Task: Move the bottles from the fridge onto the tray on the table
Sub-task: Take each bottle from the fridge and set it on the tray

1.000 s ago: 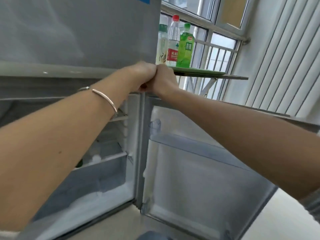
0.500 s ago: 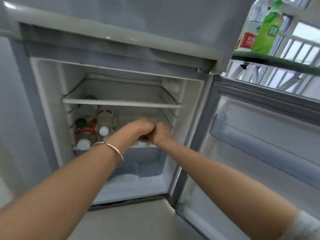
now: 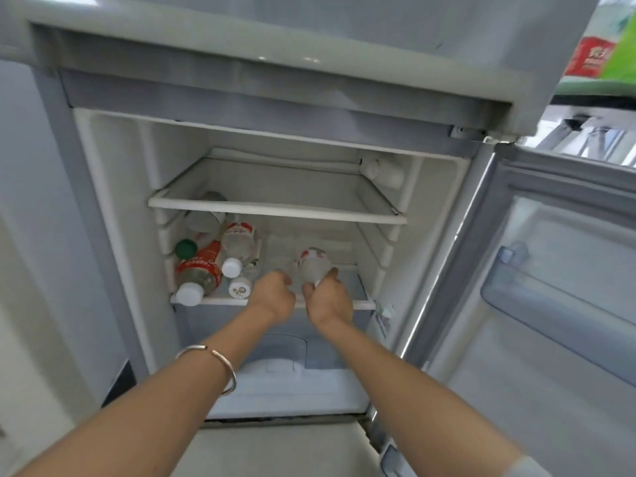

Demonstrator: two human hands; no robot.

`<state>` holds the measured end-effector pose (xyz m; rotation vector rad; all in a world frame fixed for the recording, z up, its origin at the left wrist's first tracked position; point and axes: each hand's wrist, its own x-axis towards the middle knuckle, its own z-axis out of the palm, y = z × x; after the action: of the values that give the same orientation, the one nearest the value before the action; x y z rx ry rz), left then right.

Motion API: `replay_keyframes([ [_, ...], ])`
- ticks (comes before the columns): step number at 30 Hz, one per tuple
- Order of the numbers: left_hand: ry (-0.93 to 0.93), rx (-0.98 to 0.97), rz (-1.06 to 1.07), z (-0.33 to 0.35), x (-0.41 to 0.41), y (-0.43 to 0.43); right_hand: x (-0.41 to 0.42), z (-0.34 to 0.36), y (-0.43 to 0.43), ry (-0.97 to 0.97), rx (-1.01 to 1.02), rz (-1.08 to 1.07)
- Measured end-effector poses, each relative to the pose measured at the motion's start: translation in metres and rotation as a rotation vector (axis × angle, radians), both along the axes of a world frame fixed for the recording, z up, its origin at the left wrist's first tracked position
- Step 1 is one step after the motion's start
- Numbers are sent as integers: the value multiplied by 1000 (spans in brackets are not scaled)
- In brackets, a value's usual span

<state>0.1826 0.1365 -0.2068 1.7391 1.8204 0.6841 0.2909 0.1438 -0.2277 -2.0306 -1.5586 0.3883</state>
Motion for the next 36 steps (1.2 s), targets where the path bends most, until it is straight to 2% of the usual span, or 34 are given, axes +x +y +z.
replay_keyframes([
  [7, -228, 104, -47, 40, 44, -12, 23, 81, -22, -204, 328, 27],
  [10, -364, 73, -69, 52, 58, -18, 31, 113, -31, -263, 409, 59],
  [13, -368, 89, -100, 67, 56, -26, 38, 140, -46, -328, 447, 96],
  [16, -407, -49, -224, 94, 46, -49, 44, 167, -69, -365, 443, 116],
  [19, -457, -248, -463, 115, 32, -63, 49, 189, -90, -418, 479, 125],
  [23, -588, -312, -652, 137, 22, -64, 53, 207, -121, -456, 665, 162],
  [28, -653, -343, -803, 167, 27, -72, 59, 234, -152, -383, 827, 200],
  [33, -695, -358, -924, 200, 40, -88, 72, 258, -171, -265, 858, 159],
  [35, -701, -328, -975, 218, 46, -98, 78, 262, -185, -146, 858, 151],
  [36, -700, -308, -985, 223, 48, -101, 80, 260, -190, -24, 840, 165],
])
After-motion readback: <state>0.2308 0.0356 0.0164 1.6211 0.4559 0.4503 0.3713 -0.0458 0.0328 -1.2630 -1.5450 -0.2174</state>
